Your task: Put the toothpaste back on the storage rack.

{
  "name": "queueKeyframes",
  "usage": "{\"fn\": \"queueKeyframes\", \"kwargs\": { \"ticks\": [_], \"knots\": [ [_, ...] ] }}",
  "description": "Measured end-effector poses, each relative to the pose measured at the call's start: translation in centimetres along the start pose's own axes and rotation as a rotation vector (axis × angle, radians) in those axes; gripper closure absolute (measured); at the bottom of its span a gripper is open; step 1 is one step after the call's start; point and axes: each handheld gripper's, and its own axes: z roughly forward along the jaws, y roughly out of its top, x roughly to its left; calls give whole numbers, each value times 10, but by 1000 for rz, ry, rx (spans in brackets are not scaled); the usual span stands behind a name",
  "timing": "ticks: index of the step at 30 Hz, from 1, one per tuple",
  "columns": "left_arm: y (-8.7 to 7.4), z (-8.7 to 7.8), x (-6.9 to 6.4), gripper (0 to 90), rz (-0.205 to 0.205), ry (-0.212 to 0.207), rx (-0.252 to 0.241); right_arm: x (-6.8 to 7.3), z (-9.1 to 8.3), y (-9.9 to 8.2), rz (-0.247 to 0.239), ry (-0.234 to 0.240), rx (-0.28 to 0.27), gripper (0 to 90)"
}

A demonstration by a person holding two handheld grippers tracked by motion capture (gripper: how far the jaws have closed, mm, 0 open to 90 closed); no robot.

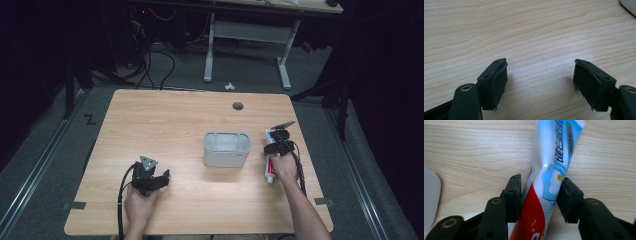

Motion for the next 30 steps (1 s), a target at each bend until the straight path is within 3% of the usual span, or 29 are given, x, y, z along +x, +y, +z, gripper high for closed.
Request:
{"fn": "queueKeyframes", "kwargs": {
  "ticks": [4, 16, 30],
  "knots": [
    [0, 0, 0, 279, 0, 0, 0, 2, 0, 0, -4, 10, 3, 663],
    [0, 0, 0, 279, 1, 0, 0, 3, -4, -1, -32, 15, 8, 693],
    [0, 0, 0, 279, 1, 0, 0, -1, -37, -8, -93, 70, -93, 694]
  ]
}}
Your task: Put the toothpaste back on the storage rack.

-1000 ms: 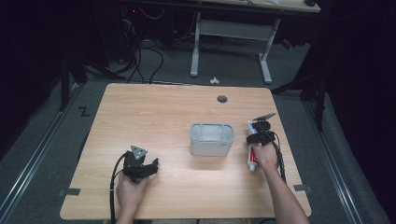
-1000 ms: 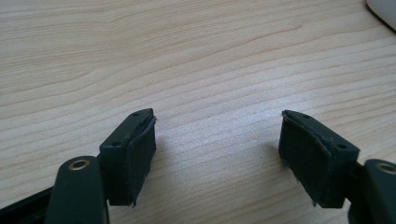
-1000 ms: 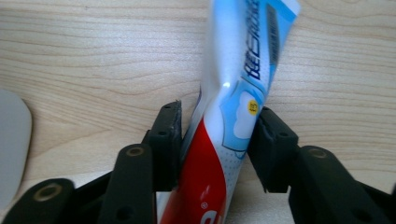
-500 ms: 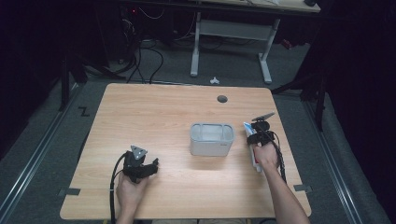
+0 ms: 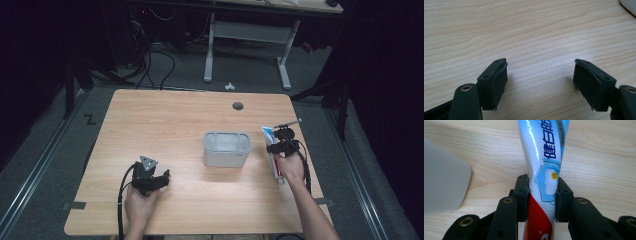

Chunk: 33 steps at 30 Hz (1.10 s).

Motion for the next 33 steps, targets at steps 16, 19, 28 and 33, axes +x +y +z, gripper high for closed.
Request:
{"fn": "queueKeyframes", "kwargs": {
  "ticks": [16, 19, 28, 33],
  "knots": [
    [0, 0, 0, 279, 0, 1, -1, 9, -25, -6, -83, 55, -88, 693],
    [0, 0, 0, 279, 0, 2, -1, 10, -29, -6, -90, 64, -94, 693],
    [0, 0, 0, 279, 2, 0, 0, 15, -42, -10, -116, 91, -151, 694],
    [0, 0, 0, 279, 1, 1, -1, 17, -45, -14, -122, 122, -171, 695]
  ]
}}
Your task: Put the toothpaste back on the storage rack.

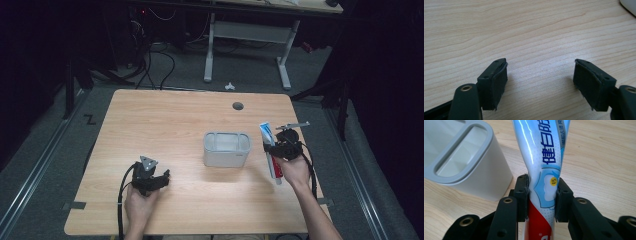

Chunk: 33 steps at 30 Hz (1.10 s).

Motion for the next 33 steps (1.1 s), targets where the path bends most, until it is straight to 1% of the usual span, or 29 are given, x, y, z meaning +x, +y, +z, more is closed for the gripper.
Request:
{"fn": "queueKeyframes", "kwargs": {
  "ticks": [2, 5, 6, 8, 10, 15, 16, 22, 25, 28, 33],
  "knots": [
    [0, 0, 0, 279, 0, 0, 1, 0, -2, -1, -1, 18, -9, 698],
    [0, 0, 0, 279, 0, 0, 0, 1, -6, -1, -11, 25, -20, 703],
    [0, 0, 0, 279, -1, 0, 0, 1, -8, -2, -10, 40, -25, 707],
    [0, 0, 0, 279, -1, 0, 0, 1, -9, -2, -5, 45, -30, 709],
    [0, 0, 0, 279, -1, 0, 0, 0, -11, -1, -13, 53, -36, 711],
    [0, 0, 0, 279, -1, 1, 0, 0, -16, -2, -16, 88, -44, 715],
    [0, 0, 0, 279, -1, 1, 0, 0, -17, -3, -25, 88, -53, 715],
    [0, 0, 0, 279, -2, 1, 0, 1, -20, -2, -20, 111, -81, 718],
    [0, 0, 0, 279, -2, 1, 0, 3, -24, 0, -36, 117, -97, 719],
    [0, 0, 0, 279, -1, 1, 0, 3, -27, 2, -24, 141, -107, 719],
    [0, 0, 0, 279, -1, 1, 0, 7, -34, 6, -39, 172, -147, 719]
  ]
}}
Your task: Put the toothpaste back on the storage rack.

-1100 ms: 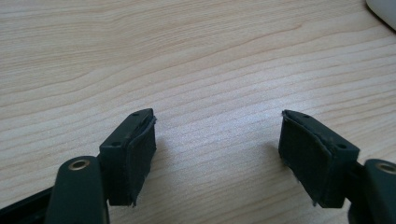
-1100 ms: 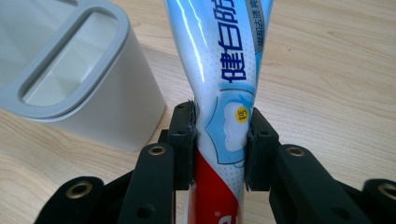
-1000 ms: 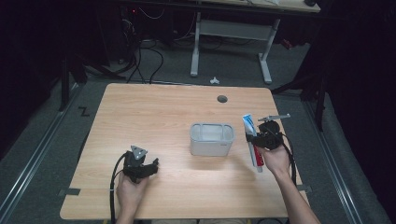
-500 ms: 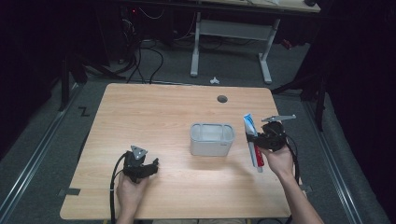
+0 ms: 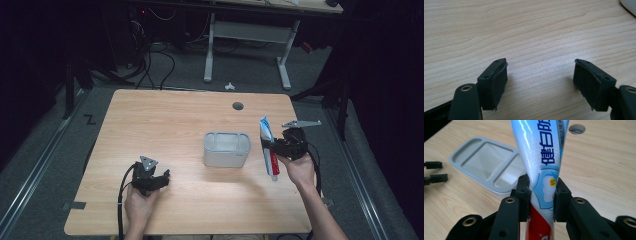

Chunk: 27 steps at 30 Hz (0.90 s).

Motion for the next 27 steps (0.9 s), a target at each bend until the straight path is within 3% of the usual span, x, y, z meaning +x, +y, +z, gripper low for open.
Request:
{"fn": "queueKeyframes", "kwargs": {
  "ticks": [10, 17, 27],
  "knots": [
    [0, 0, 0, 279, 1, 0, 0, 4, -5, 3, 0, 30, -9, 719],
    [0, 0, 0, 279, 0, 0, 0, 19, -9, 7, -79, 55, -60, 718],
    [0, 0, 0, 279, 0, 0, -1, 28, -13, 17, -109, 92, -107, 719]
  ]
}}
